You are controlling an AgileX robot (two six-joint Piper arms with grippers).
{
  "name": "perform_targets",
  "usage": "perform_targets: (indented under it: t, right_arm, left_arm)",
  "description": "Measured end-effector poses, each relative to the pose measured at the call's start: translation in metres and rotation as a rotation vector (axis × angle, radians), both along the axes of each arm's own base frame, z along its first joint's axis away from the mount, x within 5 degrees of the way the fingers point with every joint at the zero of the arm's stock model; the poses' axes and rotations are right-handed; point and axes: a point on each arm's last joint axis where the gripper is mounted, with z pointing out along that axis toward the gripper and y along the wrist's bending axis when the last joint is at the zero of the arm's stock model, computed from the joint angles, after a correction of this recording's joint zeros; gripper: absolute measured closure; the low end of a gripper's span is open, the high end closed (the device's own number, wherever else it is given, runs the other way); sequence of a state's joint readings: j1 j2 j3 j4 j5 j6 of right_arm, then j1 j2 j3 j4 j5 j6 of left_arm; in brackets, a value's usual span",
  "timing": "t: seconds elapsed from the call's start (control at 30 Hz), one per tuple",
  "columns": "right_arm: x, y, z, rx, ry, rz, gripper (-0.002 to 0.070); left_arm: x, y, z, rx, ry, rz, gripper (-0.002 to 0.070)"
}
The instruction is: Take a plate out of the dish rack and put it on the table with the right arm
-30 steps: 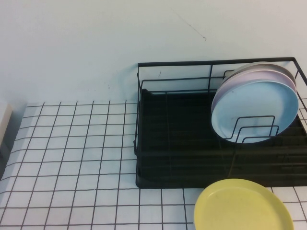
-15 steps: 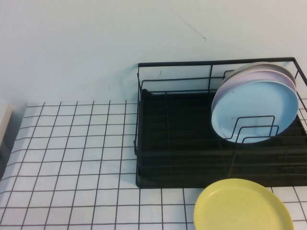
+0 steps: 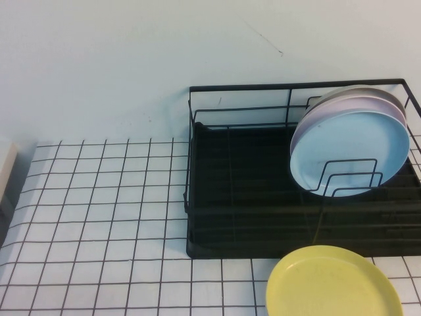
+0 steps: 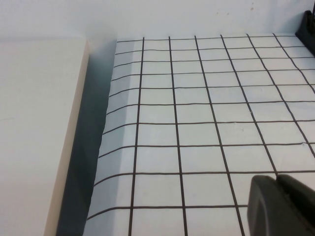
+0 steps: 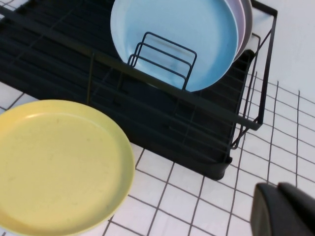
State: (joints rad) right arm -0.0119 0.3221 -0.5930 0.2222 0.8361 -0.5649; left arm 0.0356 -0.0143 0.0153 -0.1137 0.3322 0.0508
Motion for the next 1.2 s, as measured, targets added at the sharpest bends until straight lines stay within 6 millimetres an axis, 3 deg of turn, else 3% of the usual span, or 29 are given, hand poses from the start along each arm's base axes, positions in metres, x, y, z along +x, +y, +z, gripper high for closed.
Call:
perform_targets:
  t: [0.47,0.57,0.73,1.0,1.2]
  right_arm:
    - [0.006,-0.002,-0.007,0.022,-0.04,-0.04,0.0677]
    - [0.008,-0.008,-0.024,0.064,-0.06,-0.136,0.0677]
    - [0.003,-0.019,-0.069,0.091,-0.119,-0.276,0.0677]
    - [-0.001,-0.02,-0.14,0.098,-0.115,-0.296,0.0677]
    - [0.002,-0.02,-0.143,0.078,-0.164,-0.278,0.0677]
  left_arm:
    - [0.0,0.0,0.0,0.0,0.0,0.0,0.0678]
    - [0.0,0.0,0.0,0.0,0.0,0.0,0.0678]
    - [0.0,0.0,0.0,0.0,0.0,0.0,0.0678]
    - [0.0,0.0,0.0,0.0,0.0,0.0,0.0678]
    - [0.0,0.0,0.0,0.0,0.0,0.0,0.0678]
